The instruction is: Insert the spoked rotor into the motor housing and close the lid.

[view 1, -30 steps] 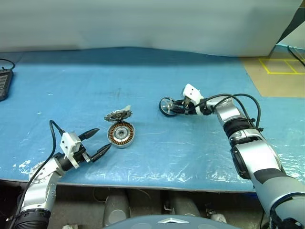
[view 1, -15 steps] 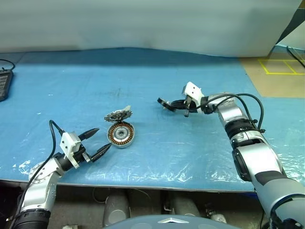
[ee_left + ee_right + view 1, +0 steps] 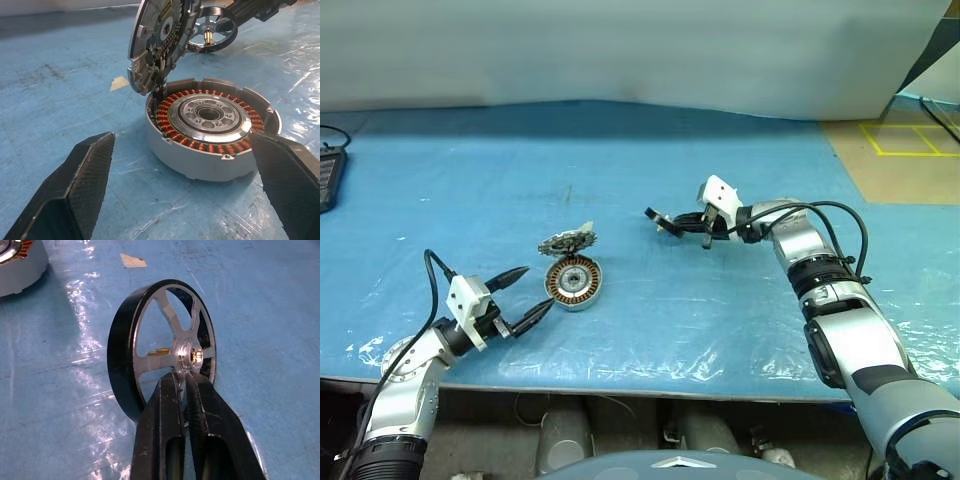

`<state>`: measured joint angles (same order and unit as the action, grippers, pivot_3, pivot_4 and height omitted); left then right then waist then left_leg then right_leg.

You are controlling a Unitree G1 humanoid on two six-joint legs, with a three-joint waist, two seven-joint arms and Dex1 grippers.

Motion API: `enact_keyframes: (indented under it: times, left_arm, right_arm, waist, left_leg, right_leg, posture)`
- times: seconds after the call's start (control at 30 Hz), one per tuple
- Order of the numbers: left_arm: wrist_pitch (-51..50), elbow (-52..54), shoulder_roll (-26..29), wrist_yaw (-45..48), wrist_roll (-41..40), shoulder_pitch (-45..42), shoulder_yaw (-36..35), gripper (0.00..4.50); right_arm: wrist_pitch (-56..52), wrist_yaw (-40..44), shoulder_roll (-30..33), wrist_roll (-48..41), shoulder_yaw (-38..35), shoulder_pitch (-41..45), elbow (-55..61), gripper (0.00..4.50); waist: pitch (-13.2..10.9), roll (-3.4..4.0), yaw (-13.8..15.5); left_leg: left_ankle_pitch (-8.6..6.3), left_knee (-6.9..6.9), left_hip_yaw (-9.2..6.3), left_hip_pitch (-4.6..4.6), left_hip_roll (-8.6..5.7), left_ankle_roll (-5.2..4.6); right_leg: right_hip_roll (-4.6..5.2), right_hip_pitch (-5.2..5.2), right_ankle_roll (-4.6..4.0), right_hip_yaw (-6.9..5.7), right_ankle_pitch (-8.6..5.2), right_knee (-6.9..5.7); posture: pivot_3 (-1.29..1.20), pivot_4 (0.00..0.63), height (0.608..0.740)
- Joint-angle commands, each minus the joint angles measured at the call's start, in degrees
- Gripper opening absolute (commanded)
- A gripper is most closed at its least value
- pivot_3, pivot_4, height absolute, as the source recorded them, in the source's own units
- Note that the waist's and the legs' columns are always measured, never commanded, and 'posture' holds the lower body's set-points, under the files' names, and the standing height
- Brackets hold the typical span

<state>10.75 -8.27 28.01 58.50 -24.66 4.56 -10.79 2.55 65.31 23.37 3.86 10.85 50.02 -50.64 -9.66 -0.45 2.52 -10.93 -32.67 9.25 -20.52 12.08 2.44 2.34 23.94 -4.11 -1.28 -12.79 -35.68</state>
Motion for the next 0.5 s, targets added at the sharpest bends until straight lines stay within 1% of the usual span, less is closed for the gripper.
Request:
enact_keyframes:
  times: [0.03, 0.07, 0.43, 0.5]
  left_arm:
    - [0.56, 0.92, 0.50, 0.04, -0.20, 0.03, -0.60, 4.50]
    - [0.56, 0.92, 0.50, 0.01, -0.17, 0.03, -0.60, 4.50]
    - [0.97, 0.76, 0.37, -0.27, 0.19, 0.13, -0.71, 4.50]
    - [1.07, 0.73, 0.33, -0.40, 0.32, 0.18, -0.74, 4.50]
  right_arm:
    - [-0.16, -0.38, -0.56, 0.71, 0.95, -1.02, 0.64, 1.43]
    - [-0.05, -0.52, -0.49, 0.88, 1.06, -1.03, 0.62, 1.74]
    - [-1.10, -0.06, -0.54, 0.67, 1.53, -1.62, 1.20, 1.74]
    - [-1.28, 0.42, -0.62, 0.34, 1.50, -1.63, 1.44, 1.32]
  waist:
    - [-0.03, 0.06, 0.09]
    - [-0.02, 0.05, 0.09]
    - [-0.01, 0.02, 0.09]
    - [-0.01, 0.02, 0.09]
  left_leg:
    - [0.00, 0.00, 0.00, -0.07, -0.01, 0.00]
    - [0.00, 0.00, 0.02, -0.15, -0.05, 0.00]
    - [0.00, 0.02, 0.03, -0.14, -0.04, 0.00]
    - [0.00, 0.03, 0.03, -0.13, -0.04, 0.00]
  right_leg:
    - [0.01, 0.05, 0.00, 0.00, 0.00, 0.02]
    - [0.03, 0.13, 0.00, 0.02, 0.00, 0.01]
    - [0.04, 0.12, 0.00, 0.02, 0.00, 0.03]
    - [0.03, 0.12, 0.00, 0.02, 0.00, 0.03]
  posture:
    - [0.00, 0.150, 0.740]
    - [0.00, 0.150, 0.740]
    - [0.00, 0.150, 0.740]
    - [0.00, 0.150, 0.740]
